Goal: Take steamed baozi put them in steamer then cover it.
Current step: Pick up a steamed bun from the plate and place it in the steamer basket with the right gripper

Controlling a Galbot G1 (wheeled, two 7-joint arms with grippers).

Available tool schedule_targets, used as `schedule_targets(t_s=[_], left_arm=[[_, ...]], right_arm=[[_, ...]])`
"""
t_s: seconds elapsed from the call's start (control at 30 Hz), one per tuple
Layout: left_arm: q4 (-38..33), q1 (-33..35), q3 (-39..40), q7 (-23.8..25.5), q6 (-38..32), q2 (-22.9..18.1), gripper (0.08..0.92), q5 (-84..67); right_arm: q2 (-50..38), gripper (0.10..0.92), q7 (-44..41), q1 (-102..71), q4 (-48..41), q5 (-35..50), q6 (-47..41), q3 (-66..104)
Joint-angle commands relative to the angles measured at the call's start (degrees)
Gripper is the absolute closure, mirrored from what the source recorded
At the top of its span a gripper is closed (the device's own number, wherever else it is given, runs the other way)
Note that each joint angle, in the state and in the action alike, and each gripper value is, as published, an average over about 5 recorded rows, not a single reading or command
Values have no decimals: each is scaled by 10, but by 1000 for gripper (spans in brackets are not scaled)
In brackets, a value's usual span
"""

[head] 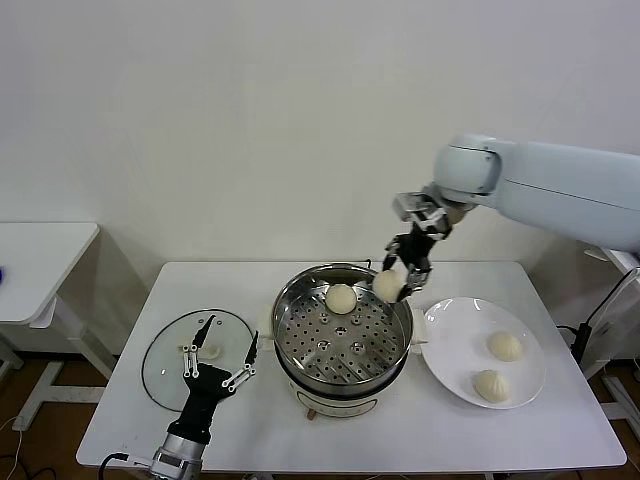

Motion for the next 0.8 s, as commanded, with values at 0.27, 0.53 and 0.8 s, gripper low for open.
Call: schedule_targets(t_s=[0.27,0.53,0.8], left_arm=[[6,-5,4,-3,-1,1,177,-1],[9,-4,3,-6,-3,5,177,-2],[10,-3,1,-7,-4,6,177,-2]], right_arm=[[156,372,106,-25,-1,103,-56,-37],[180,372,142,-63,-24,101,-64,-36],[187,372,159,-89,-40,94,-70,-29]])
